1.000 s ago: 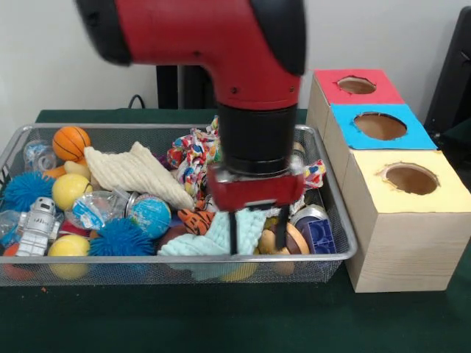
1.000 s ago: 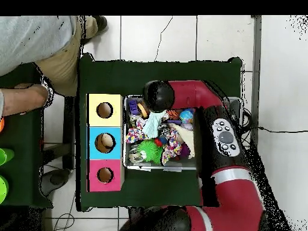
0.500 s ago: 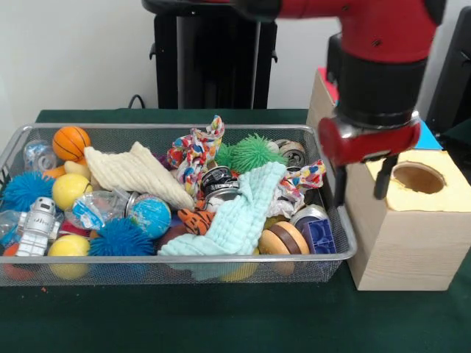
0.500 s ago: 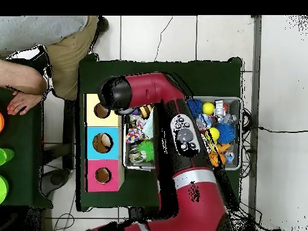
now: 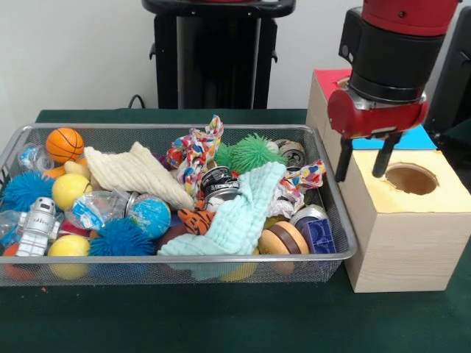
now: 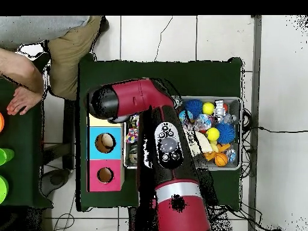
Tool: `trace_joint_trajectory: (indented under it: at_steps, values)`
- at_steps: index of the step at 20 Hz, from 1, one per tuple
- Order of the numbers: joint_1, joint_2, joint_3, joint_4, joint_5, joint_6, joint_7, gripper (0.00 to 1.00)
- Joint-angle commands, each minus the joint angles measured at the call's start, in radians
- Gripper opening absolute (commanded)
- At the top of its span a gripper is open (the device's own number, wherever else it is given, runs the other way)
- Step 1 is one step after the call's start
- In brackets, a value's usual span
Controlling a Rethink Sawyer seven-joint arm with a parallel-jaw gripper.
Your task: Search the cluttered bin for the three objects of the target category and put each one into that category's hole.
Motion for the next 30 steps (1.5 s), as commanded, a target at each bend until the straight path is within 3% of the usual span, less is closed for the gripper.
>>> trace_joint_trajectory:
  at_steps: [1,6,13,18,26,30]
  values:
    - [0.014,0.039,-0.116,0.115,-0.047,0.006,0.21,1.0]
    - [0.024,0.036,-0.138,0.126,-0.022,0.012,0.195,1.0]
    - [0.025,0.02,-0.145,0.2,0.013,0.036,0.169,1.0]
    - [0.001,0.054,-0.123,0.251,0.058,0.005,0.174,1.0]
    - [-0.026,0.095,-0.105,0.321,0.074,-0.122,0.172,1.0]
    - [-0.037,0.148,-0.1,0.305,0.067,-0.199,0.169,1.0]
